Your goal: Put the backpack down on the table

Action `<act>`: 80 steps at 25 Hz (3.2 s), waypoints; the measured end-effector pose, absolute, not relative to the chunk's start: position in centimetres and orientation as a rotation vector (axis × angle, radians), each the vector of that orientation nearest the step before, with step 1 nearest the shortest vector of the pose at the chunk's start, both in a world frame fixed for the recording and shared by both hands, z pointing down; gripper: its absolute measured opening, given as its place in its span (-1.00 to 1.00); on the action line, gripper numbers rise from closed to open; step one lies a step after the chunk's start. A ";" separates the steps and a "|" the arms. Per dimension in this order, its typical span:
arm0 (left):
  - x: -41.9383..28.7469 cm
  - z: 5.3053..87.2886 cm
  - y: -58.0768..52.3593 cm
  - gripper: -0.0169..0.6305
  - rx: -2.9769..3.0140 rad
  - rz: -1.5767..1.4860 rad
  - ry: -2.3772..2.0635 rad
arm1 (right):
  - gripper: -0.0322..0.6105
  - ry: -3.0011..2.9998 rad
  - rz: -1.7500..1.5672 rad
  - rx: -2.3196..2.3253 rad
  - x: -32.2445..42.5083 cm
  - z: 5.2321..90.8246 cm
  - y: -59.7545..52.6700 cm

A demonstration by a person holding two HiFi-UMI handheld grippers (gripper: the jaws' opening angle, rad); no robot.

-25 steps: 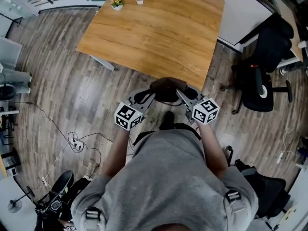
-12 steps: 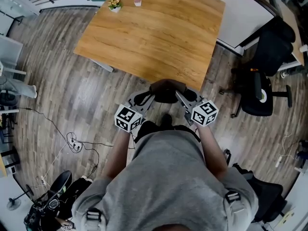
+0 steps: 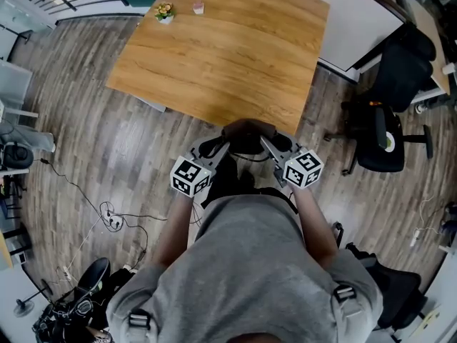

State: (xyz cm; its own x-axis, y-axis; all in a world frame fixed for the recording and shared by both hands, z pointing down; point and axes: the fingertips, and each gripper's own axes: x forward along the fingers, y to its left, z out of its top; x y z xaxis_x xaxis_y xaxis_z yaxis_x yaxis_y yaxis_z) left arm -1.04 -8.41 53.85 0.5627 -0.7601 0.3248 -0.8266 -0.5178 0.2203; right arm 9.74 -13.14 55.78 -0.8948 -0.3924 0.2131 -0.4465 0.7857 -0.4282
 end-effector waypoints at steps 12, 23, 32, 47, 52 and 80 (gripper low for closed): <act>-2.4 53.3 -12.7 -0.73 2.492 0.293 -1.262 | -0.55 -2.869 0.668 0.731 8.5 55.3 -17.4; -4.3 53.2 -17.4 -0.73 2.501 0.299 -1.234 | -0.55 -2.856 0.646 0.759 6.6 55.0 -21.9; -4.8 53.7 -21.4 -0.73 2.518 0.310 -1.180 | -0.54 -2.830 0.613 0.824 6.2 55.3 -25.5; -4.6 55.9 -26.6 -0.73 2.527 0.346 -1.058 | -0.54 -2.752 0.544 0.947 6.5 57.0 -29.6; -4.8 57.0 -27.8 -0.73 2.536 0.377 -1.015 | -0.54 -2.719 0.503 0.963 6.1 58.2 -30.9; -6.4 61.9 -34.2 -0.73 2.563 0.517 -0.852 | -0.52 -2.581 0.476 1.044 4.5 63.1 -36.4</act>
